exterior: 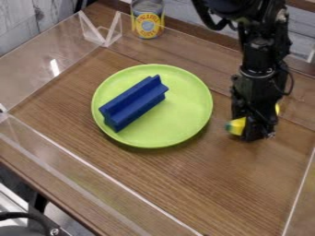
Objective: Put the banana in the green plate
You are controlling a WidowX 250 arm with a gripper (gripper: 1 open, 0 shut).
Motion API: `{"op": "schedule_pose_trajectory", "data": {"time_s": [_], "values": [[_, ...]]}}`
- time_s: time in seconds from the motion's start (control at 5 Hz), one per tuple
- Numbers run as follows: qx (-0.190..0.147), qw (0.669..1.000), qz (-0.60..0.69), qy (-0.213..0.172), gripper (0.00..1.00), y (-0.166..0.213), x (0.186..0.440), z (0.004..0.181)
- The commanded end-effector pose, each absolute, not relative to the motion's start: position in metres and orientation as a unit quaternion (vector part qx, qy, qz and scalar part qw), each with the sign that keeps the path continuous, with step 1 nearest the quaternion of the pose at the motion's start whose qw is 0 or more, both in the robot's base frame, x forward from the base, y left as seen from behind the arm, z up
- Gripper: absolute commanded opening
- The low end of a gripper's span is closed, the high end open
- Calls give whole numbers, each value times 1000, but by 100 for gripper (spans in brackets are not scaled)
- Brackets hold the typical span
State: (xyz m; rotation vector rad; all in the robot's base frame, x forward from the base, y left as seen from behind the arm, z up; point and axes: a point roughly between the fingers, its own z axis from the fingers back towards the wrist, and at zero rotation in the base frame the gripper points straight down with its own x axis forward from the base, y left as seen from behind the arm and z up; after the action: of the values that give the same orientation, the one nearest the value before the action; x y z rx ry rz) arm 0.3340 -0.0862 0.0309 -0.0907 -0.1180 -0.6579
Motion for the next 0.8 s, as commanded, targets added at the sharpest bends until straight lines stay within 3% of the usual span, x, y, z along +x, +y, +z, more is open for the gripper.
{"op": "schedule_pose_trajectory", "data": {"time_s": [0.0, 0.6], "values": [[-39, 942, -320, -94, 0, -87, 347, 57], [-48, 944, -310, -104, 0, -92, 345, 69]]}}
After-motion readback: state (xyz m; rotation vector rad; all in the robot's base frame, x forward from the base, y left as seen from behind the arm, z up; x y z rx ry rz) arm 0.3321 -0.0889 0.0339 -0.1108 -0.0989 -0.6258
